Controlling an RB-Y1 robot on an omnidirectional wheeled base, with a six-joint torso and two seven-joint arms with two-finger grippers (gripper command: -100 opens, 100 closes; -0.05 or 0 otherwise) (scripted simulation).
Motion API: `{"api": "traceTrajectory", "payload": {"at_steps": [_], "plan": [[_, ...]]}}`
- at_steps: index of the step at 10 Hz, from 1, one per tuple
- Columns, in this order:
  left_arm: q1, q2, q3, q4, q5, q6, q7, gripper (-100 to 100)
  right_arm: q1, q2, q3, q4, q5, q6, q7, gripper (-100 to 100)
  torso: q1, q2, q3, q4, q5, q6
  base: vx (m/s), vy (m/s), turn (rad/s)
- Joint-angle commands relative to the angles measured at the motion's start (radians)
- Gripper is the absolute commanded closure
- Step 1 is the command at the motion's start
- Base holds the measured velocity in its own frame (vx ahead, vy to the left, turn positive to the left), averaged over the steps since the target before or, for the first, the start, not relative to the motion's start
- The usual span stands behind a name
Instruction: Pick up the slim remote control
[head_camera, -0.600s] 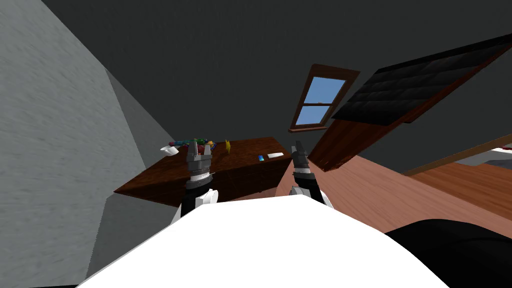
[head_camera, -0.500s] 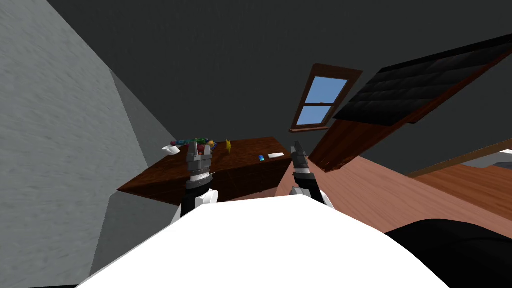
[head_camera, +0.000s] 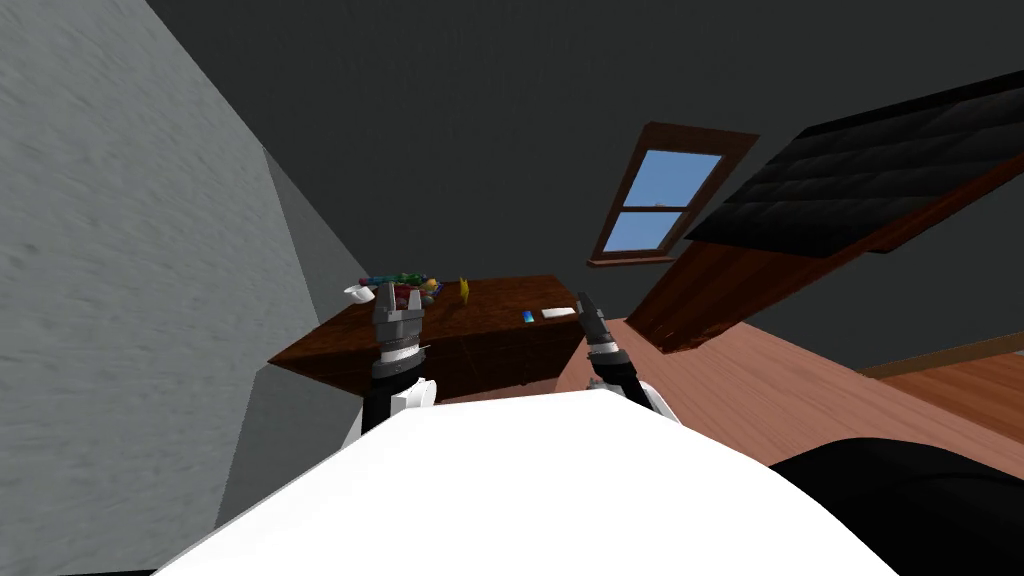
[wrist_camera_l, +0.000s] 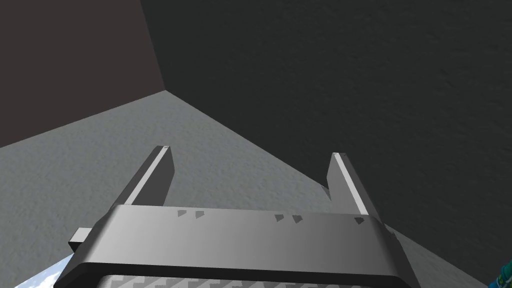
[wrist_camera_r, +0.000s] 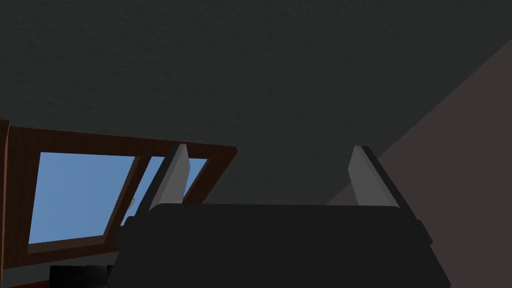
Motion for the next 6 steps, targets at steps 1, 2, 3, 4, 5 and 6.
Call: {"api": "traceTrajectory", "payload": {"at_steps": [1,2,3,4,5,6], "plan": [[0.000,0.000,0.000,0.000,0.000,0.000,0.000,0,0.000,-0.050,0.002,0.027,0.010,-0.004,0.003,-100,0.000,0.000,0.000,0.000,0.000,0.000,-0.002,0.000,0.116],[0.000,0.000,0.000,0.000,0.000,0.000,0.000,0,0.000,-0.058,0.002,0.027,0.010,-0.004,0.003,-100,0.000,0.000,0.000,0.000,0.000,0.000,-0.002,-0.002,0.061],[0.000,0.000,0.000,0.000,0.000,0.000,0.000,0,0.007,-0.097,0.004,0.048,0.018,-0.008,0.005,-100,0.000,0.000,0.000,0.000,0.000,0.000,-0.002,0.002,0.139],[0.000,0.000,0.000,0.000,0.000,0.000,0.000,0,0.007,-0.107,0.004,0.048,0.018,-0.008,0.005,-100,0.000,0.000,0.000,0.000,0.000,0.000,-0.002,-0.002,0.072],[0.000,0.000,0.000,0.000,0.000,0.000,0.000,0,0.014,-0.146,0.005,0.070,0.028,-0.012,0.007,-100,0.000,0.000,0.000,0.000,0.000,0.000,-0.003,0.003,0.160],[0.000,0.000,0.000,0.000,0.000,0.000,0.000,0,0.014,-0.159,0.005,0.070,0.028,-0.012,0.007,-100,0.000,0.000,0.000,0.000,0.000,0.000,-0.002,-0.001,0.074]]}}
